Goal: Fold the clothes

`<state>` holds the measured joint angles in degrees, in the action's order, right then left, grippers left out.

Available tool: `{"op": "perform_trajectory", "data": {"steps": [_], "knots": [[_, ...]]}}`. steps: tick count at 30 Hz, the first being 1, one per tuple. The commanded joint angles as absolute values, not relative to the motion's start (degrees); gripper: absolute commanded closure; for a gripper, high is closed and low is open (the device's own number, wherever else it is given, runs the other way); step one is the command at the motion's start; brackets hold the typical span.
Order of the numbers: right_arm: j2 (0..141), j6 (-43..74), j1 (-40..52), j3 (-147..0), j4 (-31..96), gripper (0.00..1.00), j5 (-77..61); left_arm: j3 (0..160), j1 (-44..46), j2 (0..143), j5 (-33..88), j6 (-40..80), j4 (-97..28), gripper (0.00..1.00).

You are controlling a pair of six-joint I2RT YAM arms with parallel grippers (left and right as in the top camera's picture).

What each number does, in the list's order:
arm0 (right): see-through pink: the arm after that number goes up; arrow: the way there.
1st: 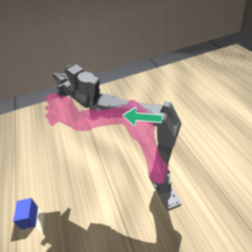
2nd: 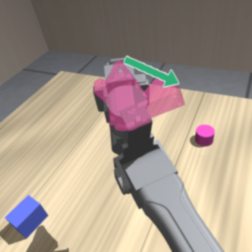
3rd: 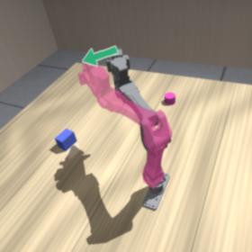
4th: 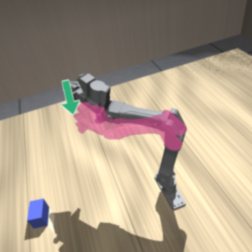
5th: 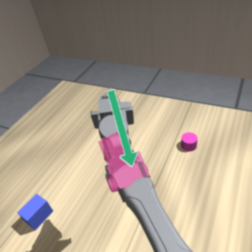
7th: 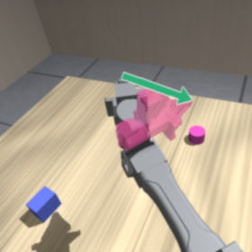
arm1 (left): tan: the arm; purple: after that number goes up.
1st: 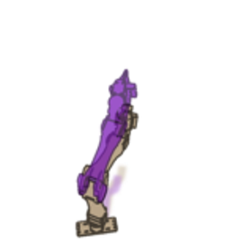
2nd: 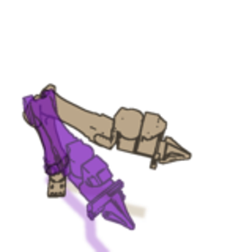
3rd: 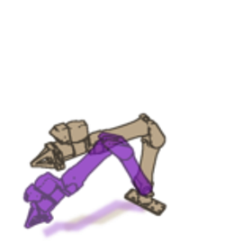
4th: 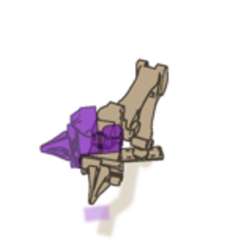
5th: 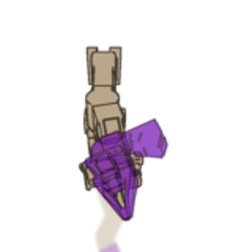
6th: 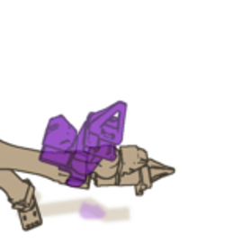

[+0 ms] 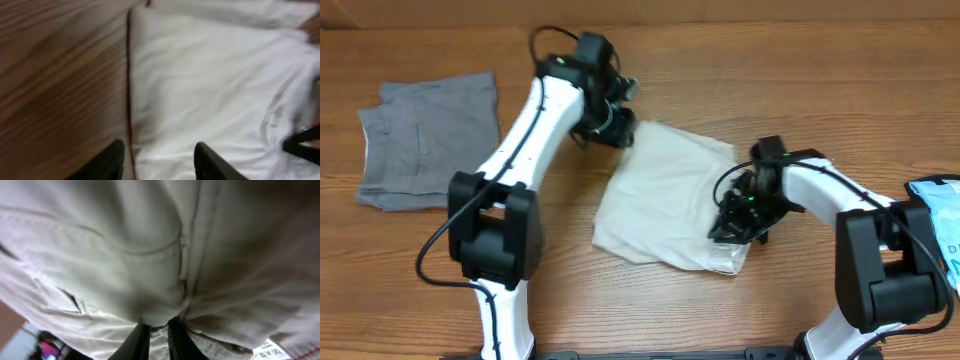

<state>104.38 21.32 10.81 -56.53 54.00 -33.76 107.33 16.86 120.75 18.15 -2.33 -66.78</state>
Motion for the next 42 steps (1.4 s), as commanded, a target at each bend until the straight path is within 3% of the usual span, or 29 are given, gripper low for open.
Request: {"op": "perform_trajectory", "data": {"steps": [1,5,12,17,19,26,29,31,33,37,42], "knots": [[105.06,18.09,11.62,-58.24,52.99,0.82,-35.4,110.76,17.52,116.73,18.02,-2.83,-71.92,0.49],[102.56,16.73,10.79,-62.59,52.82,0.8,-31.51,110.74,18.04,115.7,18.11,-2.55,-79.15,0.57],[100.29,15.62,10.48,-69.04,53.17,0.72,-25.56,105.21,19.38,115.81,18.15,-2.59,-80.23,0.57],[100.31,16.64,9.89,-69.08,46.89,0.72,-22.57,96.97,21.43,115.81,20.23,-2.55,-78.22,0.73],[100.31,16.45,9.89,-69.06,42.52,0.82,-22.31,92.49,22.61,115.81,22.44,-2.52,-75.59,0.77],[103.42,14.5,10.04,-68.6,36.64,0.83,-21.56,76.03,26.33,115.81,23.38,0.19,-62.48,0.77],[105.41,14.59,10.04,-68.6,39.57,0.85,-17.93,71.0,26.2,115.81,16.67,3.95,-55.11,0.82],[106.72,14.74,10.04,-68.6,41.23,0.8,-17.63,68.97,25.8,115.81,7.88,11.16,-49.34,0.84],[107.5,14.74,10.07,-68.6,42.13,0.8,-17.63,68.12,25.21,115.87,2.22,14.41,-42.5,0.8],[107.48,14.83,10.07,-68.6,44.18,0.83,-18.57,70.17,22.79,115.87,2.35,14.15,-32.86,0.79],[107.48,15.0,10.39,-68.6,49.45,0.87,-19.77,78.48,17.76,115.85,8.93,14.09,-28.86,0.75]]}}
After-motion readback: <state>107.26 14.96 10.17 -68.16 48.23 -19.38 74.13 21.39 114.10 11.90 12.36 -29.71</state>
